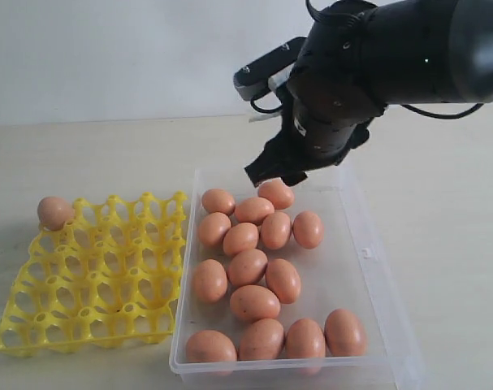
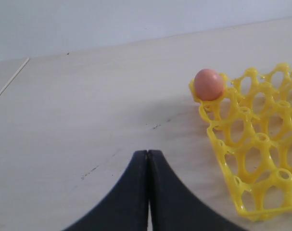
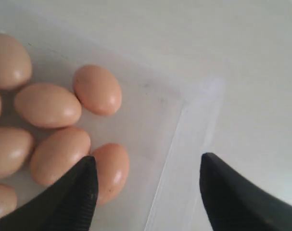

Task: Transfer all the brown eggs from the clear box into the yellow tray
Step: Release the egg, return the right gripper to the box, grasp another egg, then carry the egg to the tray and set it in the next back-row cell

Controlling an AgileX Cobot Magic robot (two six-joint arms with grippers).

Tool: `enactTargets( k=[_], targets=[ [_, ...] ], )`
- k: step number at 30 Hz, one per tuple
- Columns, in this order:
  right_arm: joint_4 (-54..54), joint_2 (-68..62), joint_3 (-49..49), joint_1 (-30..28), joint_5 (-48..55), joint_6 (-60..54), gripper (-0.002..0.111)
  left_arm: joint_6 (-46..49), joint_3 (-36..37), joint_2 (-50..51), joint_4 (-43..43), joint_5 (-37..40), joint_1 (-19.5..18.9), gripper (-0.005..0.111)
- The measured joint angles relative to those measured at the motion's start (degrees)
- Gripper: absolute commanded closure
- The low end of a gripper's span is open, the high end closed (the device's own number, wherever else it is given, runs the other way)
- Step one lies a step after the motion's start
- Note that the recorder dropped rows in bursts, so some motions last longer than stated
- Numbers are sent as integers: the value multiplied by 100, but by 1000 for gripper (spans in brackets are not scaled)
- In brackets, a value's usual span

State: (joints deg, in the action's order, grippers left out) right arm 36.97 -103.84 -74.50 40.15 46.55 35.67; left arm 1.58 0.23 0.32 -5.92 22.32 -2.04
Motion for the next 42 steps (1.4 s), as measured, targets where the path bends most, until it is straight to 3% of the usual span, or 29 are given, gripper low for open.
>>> enactTargets(
  k=[3,11,21,33,35,36,37,38,42],
  targets=[
    [-392,-148,0,-84,324,167,49,0,0,0,0,0,0,107],
    [-1940,-604,0,-509,311,-679,49,0,0,0,0,0,0,107],
    [-2291,-759,0,-865,-313,-814,49,0,0,0,0,0,0,107],
    [-2533,-1356,0,-899,-1048,-814,51,0,0,0,0,0,0,107],
    [-2521,-1454,0,-899,-1083,-814,60,0,0,0,0,0,0,107],
    [-2521,-1464,0,-899,-1081,-814,75,0,0,0,0,0,0,107],
    [-2521,-1503,0,-899,-1120,-814,83,0,0,0,0,0,0,107],
    [-2521,-1503,0,-899,-1119,-814,103,0,0,0,0,0,0,107],
    [-2746,-1272,14,-908,-1377,-1390,108,0,0,0,0,0,0,107]
  ],
)
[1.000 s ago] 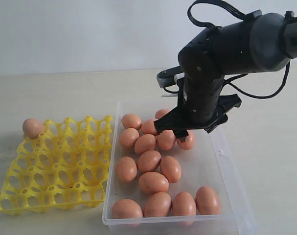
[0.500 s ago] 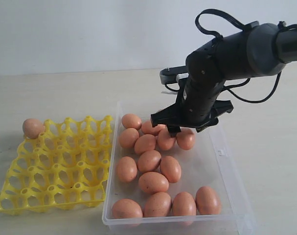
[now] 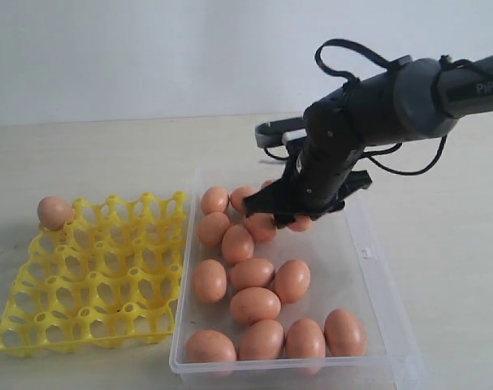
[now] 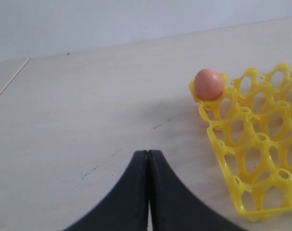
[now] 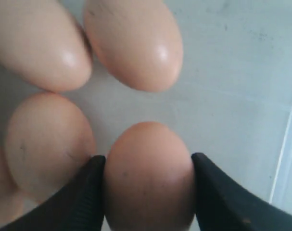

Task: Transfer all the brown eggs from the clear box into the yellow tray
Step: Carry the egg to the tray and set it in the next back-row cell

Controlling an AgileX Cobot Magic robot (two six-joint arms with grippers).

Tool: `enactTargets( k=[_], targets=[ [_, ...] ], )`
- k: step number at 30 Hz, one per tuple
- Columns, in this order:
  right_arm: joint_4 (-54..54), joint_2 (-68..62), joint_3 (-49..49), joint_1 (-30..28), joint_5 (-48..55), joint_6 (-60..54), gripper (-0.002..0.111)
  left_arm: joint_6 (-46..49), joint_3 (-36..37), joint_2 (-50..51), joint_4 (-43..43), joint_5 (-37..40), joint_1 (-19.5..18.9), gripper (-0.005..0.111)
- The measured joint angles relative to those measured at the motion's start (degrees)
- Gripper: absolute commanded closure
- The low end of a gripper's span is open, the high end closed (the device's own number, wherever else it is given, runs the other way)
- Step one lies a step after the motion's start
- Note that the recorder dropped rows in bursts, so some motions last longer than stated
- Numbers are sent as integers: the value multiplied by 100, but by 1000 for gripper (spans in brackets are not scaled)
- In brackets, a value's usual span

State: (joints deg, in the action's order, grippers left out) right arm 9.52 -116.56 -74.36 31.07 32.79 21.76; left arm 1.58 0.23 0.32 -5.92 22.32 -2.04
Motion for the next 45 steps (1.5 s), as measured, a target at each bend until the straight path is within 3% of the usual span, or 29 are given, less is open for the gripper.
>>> enactTargets(
  k=[5,9,16,25,36,45],
  targets=[
    [-1428,685,11,677,-2491,-2662,108,0,0,0,0,0,0,107],
    [-1237,401,-45,1248,-3932,-2736,108,0,0,0,0,0,0,107],
    [-402,-625,-1082,1422,-3994,-1431,108,0,0,0,0,0,0,107],
    [-226,-1738,-2532,1636,-3605,-1063,108,0,0,0,0,0,0,107],
    [-212,-2452,-3102,1750,-3517,-896,108,0,0,0,0,0,0,107],
    [-212,-2546,-3117,1773,-3395,-853,87,0,0,0,0,0,0,107]
  ],
)
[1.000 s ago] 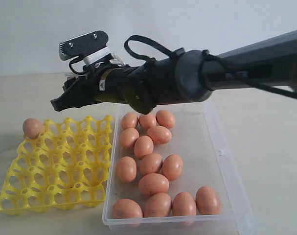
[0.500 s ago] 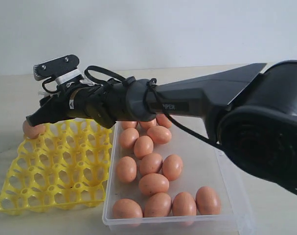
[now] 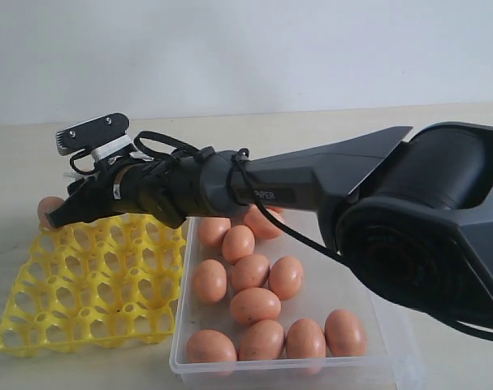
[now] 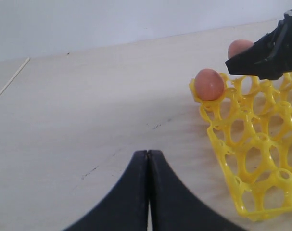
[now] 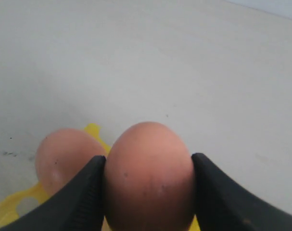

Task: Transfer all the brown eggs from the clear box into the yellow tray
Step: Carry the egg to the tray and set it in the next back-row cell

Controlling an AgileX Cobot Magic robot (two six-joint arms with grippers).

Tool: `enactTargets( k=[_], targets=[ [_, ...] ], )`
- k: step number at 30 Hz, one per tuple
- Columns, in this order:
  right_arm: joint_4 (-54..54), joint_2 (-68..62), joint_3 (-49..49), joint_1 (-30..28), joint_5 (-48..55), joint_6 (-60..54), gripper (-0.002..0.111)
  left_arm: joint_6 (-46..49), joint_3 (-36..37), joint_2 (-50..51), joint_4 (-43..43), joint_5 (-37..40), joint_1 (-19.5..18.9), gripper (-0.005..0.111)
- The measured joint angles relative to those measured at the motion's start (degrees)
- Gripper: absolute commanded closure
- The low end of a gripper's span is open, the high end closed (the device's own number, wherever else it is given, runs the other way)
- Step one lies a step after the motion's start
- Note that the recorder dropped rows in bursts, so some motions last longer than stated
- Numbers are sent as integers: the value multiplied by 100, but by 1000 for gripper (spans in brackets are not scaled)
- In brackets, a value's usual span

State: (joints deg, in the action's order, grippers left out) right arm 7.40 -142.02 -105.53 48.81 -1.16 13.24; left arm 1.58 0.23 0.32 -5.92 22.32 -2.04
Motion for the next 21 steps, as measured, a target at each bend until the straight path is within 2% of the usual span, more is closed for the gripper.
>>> enactTargets(
  k=[7,12,21],
  targets=[
    [0,0,0,71,116,4,62,0,0,0,0,0,0,107],
    [0,0,0,81,225,13,50,0,0,0,0,0,0,107],
    [54,126,-34,81,887,-17,47,0,0,0,0,0,0,107]
  ],
)
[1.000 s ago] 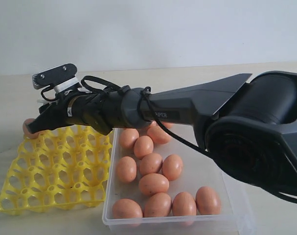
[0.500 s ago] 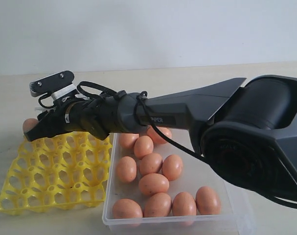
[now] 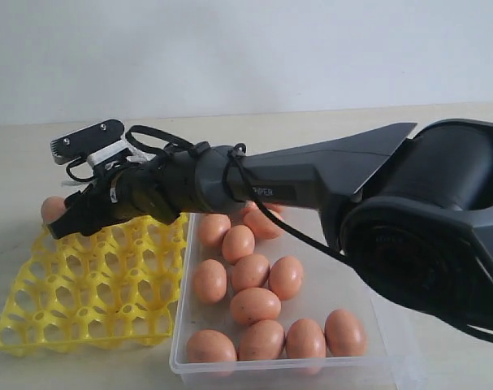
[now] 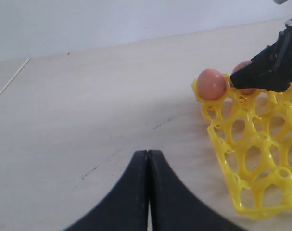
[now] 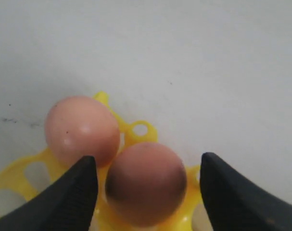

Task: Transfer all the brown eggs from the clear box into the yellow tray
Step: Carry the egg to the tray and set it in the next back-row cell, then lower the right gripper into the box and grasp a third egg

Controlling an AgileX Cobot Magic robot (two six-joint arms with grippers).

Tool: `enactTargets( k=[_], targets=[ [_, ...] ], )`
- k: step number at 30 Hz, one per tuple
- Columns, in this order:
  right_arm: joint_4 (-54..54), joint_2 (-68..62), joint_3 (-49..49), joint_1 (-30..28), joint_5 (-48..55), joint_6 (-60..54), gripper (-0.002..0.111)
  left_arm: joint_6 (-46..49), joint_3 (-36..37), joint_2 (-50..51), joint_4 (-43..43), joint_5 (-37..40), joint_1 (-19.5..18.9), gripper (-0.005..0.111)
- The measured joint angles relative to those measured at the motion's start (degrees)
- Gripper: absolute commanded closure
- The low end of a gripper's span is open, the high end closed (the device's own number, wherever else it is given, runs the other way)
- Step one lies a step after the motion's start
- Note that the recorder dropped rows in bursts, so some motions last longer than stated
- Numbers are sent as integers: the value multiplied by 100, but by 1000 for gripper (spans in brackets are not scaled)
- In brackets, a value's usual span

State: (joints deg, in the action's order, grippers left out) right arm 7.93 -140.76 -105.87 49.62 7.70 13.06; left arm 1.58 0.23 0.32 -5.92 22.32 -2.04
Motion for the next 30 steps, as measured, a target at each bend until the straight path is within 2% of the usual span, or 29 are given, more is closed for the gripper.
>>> enactTargets(
  k=[3,5,8,9,10,12,15,20,26,30],
  targets=[
    [260,297,0,0,767,-80,47,0,0,0,0,0,0,107],
    [539,838,0,-40,1714,-148,47,0,0,0,0,0,0,107],
    [763,1843,0,-202,3809,-237,47,0,0,0,0,0,0,107],
    [832,1968,0,-256,4188,-247,47,0,0,0,0,0,0,107],
    [1000,2213,14,-353,5091,-263,47,0,0,0,0,0,0,107],
    [1123,2504,417,-485,5831,-263,47,0,0,0,0,0,0,107],
    [1018,3066,1691,-668,5677,-263,47,0,0,0,0,0,0,107],
    [622,3851,3555,-836,4256,-579,47,0,0,0,0,0,0,107],
    [-360,3913,4011,-995,3663,68,47,0,0,0,0,0,0,107],
    [-585,3913,4022,-1030,3376,454,47,0,0,0,0,0,0,107]
  ],
)
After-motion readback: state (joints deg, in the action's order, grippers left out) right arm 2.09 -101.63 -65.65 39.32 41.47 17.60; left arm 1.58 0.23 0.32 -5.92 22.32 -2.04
